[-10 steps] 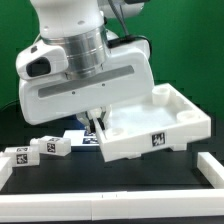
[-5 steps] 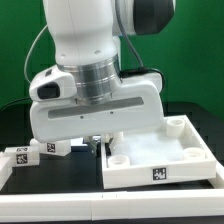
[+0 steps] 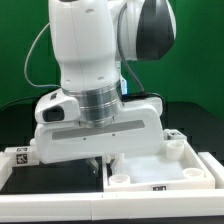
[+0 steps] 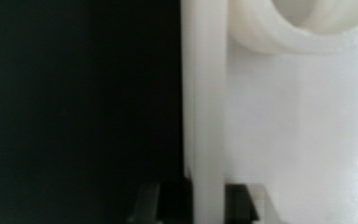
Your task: Assemble one leg
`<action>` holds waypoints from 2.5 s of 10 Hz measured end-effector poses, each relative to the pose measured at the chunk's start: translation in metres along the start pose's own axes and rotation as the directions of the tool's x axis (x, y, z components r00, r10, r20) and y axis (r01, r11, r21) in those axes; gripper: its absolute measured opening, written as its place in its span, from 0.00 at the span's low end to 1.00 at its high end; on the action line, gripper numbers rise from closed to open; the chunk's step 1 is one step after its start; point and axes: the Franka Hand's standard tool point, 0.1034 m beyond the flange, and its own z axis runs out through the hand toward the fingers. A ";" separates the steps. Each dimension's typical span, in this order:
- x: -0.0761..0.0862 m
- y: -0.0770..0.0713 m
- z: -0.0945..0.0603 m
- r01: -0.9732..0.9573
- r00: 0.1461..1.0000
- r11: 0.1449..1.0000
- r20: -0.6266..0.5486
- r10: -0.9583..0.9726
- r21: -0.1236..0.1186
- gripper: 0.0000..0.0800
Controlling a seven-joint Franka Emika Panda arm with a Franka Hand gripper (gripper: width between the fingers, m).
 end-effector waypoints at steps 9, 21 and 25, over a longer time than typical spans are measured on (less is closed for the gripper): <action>0.011 -0.018 0.004 0.000 1.000 0.999 -0.019 0.000 -0.032 0.32; -0.040 -0.125 -0.033 -0.018 1.000 0.998 -0.021 0.017 -0.059 0.81; -0.088 -0.189 -0.047 -0.052 0.984 0.992 0.161 0.070 -0.114 0.81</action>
Offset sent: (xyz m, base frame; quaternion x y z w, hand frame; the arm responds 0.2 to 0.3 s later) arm 0.0231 0.0242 -0.0139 -0.0110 0.0496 0.0089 0.9987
